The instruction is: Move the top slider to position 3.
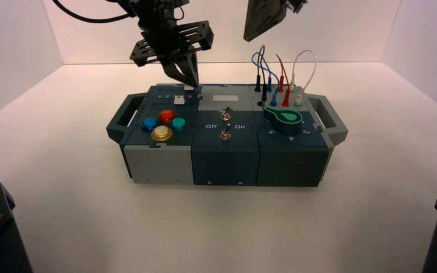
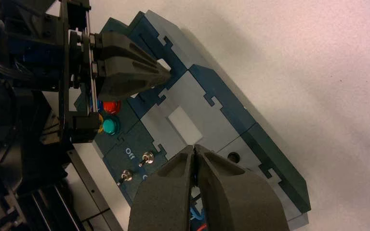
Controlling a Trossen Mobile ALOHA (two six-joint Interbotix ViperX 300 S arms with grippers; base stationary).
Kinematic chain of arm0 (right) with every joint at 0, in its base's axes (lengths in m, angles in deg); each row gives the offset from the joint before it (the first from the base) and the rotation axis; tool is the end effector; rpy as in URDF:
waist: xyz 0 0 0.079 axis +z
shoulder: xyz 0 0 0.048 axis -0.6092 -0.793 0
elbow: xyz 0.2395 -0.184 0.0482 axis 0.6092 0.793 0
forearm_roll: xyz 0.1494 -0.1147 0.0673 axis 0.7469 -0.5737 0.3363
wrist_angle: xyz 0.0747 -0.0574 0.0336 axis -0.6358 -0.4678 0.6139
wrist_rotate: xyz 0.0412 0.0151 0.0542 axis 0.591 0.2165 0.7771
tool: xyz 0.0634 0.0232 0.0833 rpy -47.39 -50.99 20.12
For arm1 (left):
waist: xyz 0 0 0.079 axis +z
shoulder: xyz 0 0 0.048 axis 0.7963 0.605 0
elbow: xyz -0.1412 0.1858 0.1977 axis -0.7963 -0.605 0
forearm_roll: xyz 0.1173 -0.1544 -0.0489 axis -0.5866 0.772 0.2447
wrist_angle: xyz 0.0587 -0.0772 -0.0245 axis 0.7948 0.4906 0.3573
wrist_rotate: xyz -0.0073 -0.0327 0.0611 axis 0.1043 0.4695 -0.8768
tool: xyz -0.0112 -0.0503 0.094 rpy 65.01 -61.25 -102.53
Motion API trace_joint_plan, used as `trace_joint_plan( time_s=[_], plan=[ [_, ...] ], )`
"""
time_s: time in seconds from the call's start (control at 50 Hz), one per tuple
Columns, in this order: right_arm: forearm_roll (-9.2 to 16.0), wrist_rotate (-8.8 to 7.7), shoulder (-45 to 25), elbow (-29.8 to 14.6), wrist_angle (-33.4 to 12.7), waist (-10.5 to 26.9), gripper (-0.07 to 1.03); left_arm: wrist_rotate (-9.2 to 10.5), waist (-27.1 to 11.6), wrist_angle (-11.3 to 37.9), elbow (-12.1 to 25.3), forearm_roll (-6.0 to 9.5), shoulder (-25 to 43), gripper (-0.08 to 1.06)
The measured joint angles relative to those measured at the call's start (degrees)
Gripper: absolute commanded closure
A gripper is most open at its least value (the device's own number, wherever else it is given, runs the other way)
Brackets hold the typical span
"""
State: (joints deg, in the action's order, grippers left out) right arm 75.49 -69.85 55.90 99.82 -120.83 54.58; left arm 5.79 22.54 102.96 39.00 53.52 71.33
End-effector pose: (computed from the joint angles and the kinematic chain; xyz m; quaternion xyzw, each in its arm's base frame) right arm 0.3681 0.2096 0.1302 -0.0566 0.5982 0.4362 0.6698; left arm 0.3324 -0.2270 0.0399 -0.0442 0.5472 -0.2013 0.8112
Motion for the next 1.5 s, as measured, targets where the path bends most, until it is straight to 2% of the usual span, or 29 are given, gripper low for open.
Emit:
trace_joint_plan(
  time_s=[0.62, 1.5],
  plan=[
    [0.0, 0.00, 0.0, -0.1, -0.3, 0.0, 0.98, -0.26, 2.5, -0.5, -2.4, -0.26, -0.8, 1.01],
    [0.0, 0.00, 0.0, 0.0, -0.5, 0.0, 0.98, -0.26, 2.5, -0.3, -3.1, -0.26, -2.1, 1.01]
  ],
)
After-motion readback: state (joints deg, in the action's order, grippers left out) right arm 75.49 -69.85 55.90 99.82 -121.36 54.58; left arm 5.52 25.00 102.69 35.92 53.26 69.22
